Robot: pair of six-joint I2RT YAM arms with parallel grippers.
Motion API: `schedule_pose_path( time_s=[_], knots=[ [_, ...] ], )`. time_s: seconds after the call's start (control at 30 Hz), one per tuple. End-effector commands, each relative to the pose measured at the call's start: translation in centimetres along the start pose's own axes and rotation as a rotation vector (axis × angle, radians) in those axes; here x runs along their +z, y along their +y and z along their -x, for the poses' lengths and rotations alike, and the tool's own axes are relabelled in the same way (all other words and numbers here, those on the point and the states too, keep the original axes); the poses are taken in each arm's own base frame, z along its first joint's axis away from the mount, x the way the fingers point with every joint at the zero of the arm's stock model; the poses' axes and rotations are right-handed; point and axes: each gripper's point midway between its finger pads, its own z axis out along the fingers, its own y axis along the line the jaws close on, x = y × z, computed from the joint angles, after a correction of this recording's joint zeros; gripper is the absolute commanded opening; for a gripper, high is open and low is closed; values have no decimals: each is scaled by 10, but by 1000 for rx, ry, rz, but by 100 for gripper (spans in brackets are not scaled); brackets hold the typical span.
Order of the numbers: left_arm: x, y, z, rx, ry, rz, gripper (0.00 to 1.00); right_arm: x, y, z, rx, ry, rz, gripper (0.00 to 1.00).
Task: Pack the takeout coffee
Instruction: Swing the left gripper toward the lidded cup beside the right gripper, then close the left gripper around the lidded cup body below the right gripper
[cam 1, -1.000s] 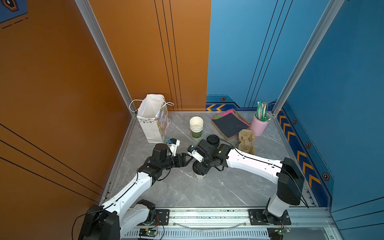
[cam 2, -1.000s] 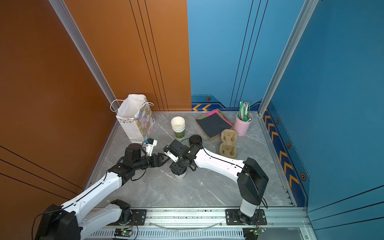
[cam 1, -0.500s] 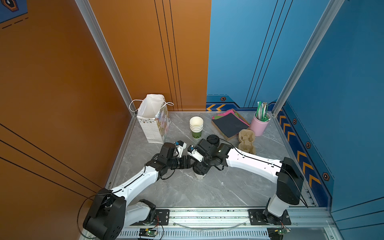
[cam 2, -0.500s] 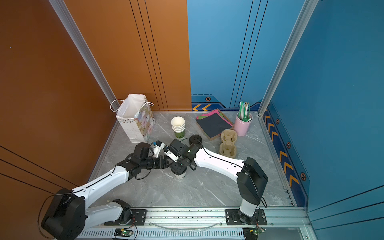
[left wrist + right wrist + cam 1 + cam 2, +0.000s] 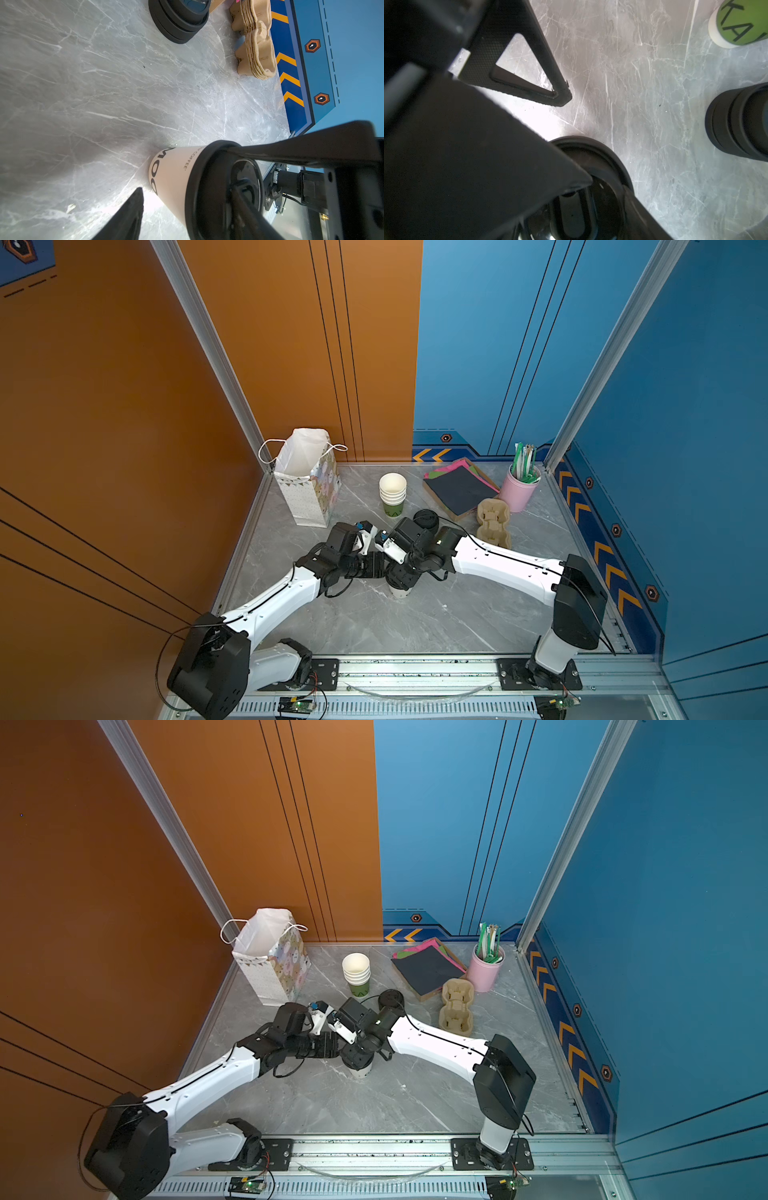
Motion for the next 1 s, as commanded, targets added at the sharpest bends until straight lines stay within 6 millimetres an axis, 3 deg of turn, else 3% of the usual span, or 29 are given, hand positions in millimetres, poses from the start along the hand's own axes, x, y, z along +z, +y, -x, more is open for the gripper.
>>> schedule_pose_path(
  time_s=[0.0, 0.43, 0.97],
  knots=[
    [0, 30, -16, -21, 50, 153, 65, 35, -4, -78, 24, 297, -7, 67],
    [-3, 32, -23, -13, 61, 186, 63, 25, -8, -53, 68, 177, -22, 68],
    [-7, 22, -19, 14, 47, 175, 63, 8, -11, -30, 79, 66, -36, 73]
  ],
)
